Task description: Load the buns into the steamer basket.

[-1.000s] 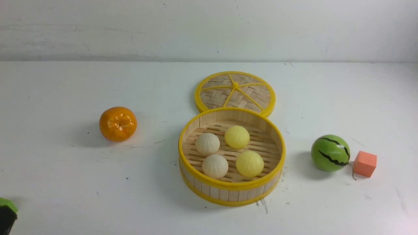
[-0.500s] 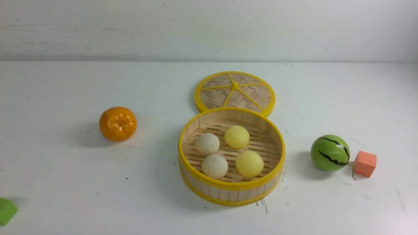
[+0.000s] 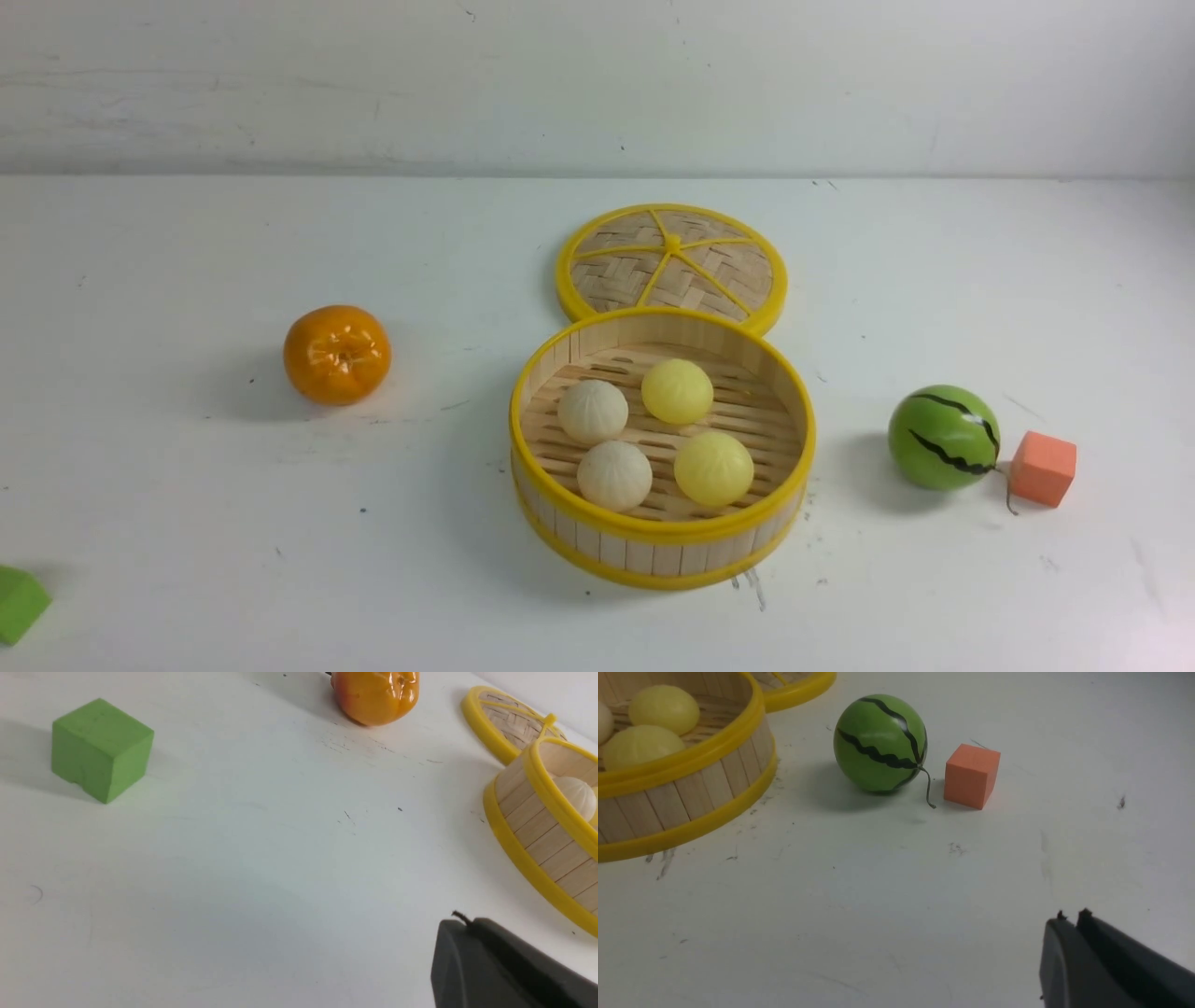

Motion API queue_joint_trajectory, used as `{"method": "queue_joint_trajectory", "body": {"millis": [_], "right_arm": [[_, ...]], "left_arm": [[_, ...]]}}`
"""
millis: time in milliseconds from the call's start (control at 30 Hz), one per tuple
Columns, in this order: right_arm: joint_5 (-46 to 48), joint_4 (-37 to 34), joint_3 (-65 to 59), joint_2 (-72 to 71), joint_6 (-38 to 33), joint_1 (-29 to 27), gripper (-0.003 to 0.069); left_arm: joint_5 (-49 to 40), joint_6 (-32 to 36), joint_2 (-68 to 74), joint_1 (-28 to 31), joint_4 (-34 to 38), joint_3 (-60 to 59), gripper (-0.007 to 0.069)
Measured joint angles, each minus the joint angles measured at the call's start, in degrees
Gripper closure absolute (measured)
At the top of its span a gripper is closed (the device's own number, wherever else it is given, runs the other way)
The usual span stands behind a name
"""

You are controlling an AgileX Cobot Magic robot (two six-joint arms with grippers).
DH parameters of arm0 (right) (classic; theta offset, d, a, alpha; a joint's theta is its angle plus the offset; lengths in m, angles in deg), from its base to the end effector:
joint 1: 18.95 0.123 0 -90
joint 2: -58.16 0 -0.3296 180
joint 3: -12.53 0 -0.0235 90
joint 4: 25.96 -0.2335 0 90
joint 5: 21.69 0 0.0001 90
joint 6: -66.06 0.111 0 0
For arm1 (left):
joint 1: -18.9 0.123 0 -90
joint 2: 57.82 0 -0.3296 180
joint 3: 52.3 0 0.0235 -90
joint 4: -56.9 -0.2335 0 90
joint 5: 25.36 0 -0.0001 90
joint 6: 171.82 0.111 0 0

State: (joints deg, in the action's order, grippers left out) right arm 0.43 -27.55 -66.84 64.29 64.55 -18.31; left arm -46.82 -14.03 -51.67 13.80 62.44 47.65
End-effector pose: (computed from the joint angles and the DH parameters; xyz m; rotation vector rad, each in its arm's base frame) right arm 0.0090 0.0013 0.1663 -0.0183 1.8781 0.0170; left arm 0.0091 -0.0048 0.1637 -0.3426 1.8678 -0.4209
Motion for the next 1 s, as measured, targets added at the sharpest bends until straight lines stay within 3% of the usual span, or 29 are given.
{"method": "queue_joint_trajectory", "body": {"millis": [1000], "right_arm": [[0.0,-0.2,0.0,0.0,0.0,0.0,0.0590]], "left_arm": [[0.0,0.0,0.0,0.0,-0.2,0.0,0.0638]]}}
